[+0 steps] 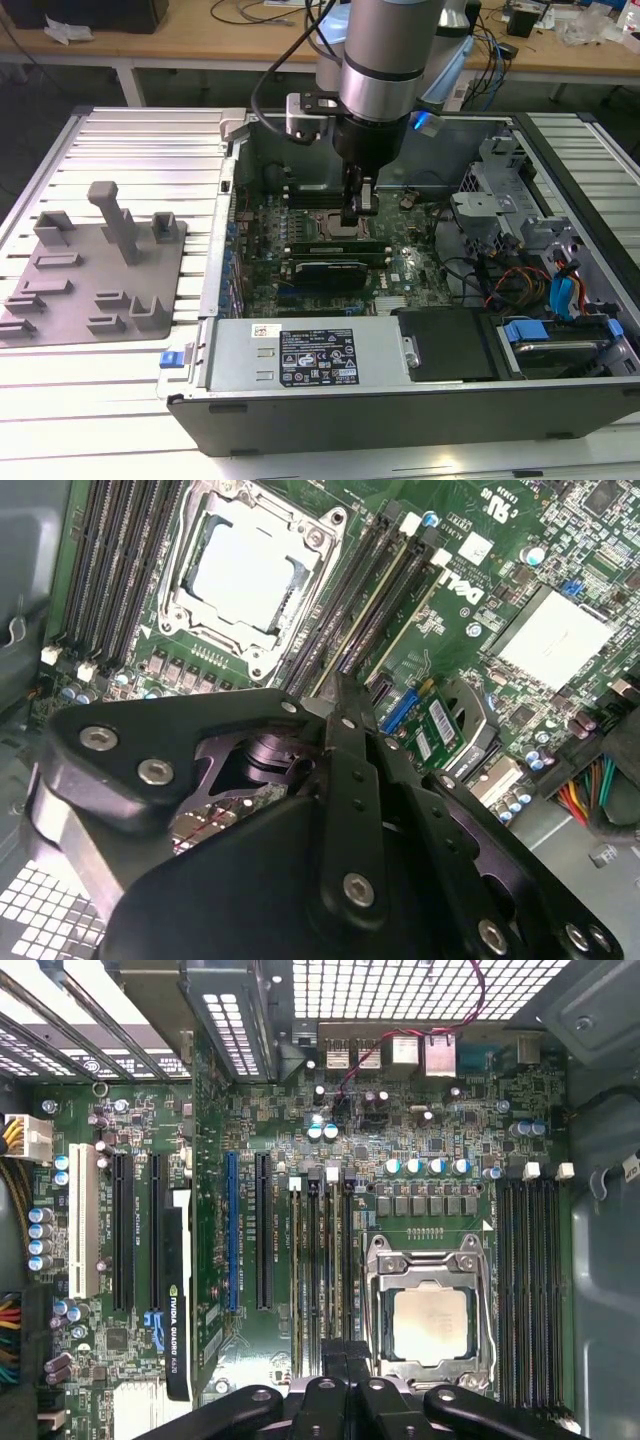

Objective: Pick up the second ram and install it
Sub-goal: 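Press down the second ram until it locks into place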

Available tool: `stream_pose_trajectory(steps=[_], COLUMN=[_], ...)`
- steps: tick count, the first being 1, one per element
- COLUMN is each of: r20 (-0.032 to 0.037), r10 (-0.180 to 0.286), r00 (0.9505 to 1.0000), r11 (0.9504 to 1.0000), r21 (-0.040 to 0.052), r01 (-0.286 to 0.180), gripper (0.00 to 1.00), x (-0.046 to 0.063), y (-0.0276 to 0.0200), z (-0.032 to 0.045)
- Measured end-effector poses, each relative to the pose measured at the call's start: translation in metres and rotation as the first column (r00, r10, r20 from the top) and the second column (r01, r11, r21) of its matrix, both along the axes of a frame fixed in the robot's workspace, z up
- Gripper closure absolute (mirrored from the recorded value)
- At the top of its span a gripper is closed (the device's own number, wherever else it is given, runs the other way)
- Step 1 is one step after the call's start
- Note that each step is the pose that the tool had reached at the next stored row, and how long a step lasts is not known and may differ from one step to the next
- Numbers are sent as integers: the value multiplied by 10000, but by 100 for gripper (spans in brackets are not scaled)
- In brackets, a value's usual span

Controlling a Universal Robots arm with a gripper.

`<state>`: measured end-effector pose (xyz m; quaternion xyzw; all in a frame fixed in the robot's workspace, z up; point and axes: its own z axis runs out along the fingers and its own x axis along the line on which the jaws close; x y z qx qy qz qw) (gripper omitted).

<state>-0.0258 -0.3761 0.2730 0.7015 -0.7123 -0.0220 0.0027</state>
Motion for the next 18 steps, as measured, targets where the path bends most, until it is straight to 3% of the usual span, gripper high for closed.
stream_pose_trajectory(steps=[6,13,17,18], r20=[0,0,0,47], r10=[2,1,0,-1], r00=[10000,10000,10000,10000], r11=[10000,10000,10000,10000], r21=[1,0,1,0], r01=[-2,-1,0,1], gripper=[92,92,92,92], x=[7,202,259,259], y=[0,0,0,0], z=[0,0,0,-10])
